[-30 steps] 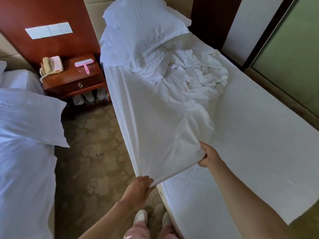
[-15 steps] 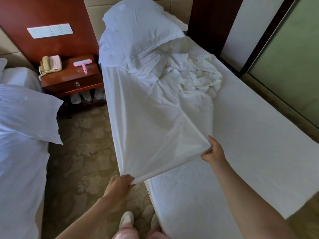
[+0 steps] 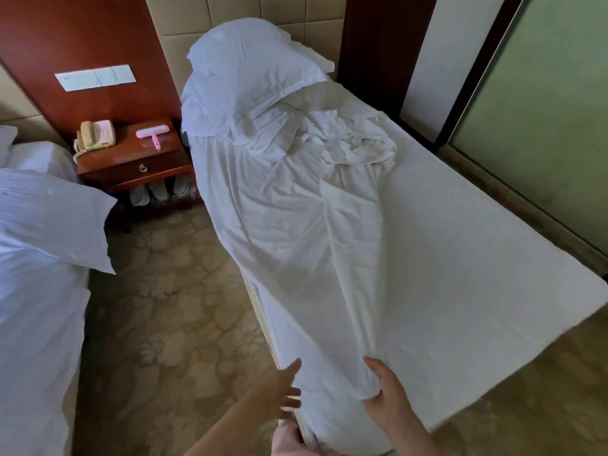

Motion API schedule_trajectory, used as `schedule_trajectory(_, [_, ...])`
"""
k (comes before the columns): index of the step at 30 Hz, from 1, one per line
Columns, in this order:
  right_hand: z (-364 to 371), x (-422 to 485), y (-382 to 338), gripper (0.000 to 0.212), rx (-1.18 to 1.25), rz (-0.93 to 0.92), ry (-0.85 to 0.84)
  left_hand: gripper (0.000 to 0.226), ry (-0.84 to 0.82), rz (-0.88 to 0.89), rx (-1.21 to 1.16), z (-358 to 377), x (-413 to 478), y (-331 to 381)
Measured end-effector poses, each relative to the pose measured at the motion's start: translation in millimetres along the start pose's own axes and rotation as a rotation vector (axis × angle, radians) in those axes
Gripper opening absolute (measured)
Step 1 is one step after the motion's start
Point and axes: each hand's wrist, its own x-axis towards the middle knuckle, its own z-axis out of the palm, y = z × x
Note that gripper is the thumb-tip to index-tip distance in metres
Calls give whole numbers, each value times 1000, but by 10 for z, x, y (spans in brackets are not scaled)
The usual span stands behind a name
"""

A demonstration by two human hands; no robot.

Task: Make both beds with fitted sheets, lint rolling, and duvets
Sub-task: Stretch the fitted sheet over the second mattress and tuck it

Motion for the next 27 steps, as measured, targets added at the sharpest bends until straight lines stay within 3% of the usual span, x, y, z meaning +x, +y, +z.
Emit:
schedule_trajectory(1, [-62,-55,139,55,6,-8,-22,78,-71,-25,-58,176,-52,-126])
schedule_trajectory(2, [-97,-172,224,53,36,-6,-36,82,-126,-46,-129,345,-86,-259])
schedule_trajectory(5, [-166,-483,437,25,78,-29,-90,84,-299,-16,-485,774,-156,-585])
schedule_trajectory(8, [-343,-835,570,19,-5,-110,-88,56,-367,139,-781,1111,-337,-643])
schedule_trajectory(11, [-568,-1098,643,24,-13,-93,-78,34,-206,195,-677,1370,-590,-636])
schedule_trajectory(14, [-720,-1278,594,23,18,-80,-120,22,-284,223,-542,1486,-778,-743])
schedule_trajectory(18, [-926,-1359,457,21,-178,-64,-205,29,-329,279,-397,1595,-846,-905])
schedule_trajectory(21, [-1075,-1262,297,21,-208,21,-168,27,-234,340,-505,1679,-861,-912])
schedule_trajectory(25, [-1266,-933,30,21,-173,65,-83,12,24,461,-625,1696,-807,-862])
schedule_trajectory(27, [-1279,-765,-144,22,-169,109,-86,9,36,491,-682,1733,-864,-807])
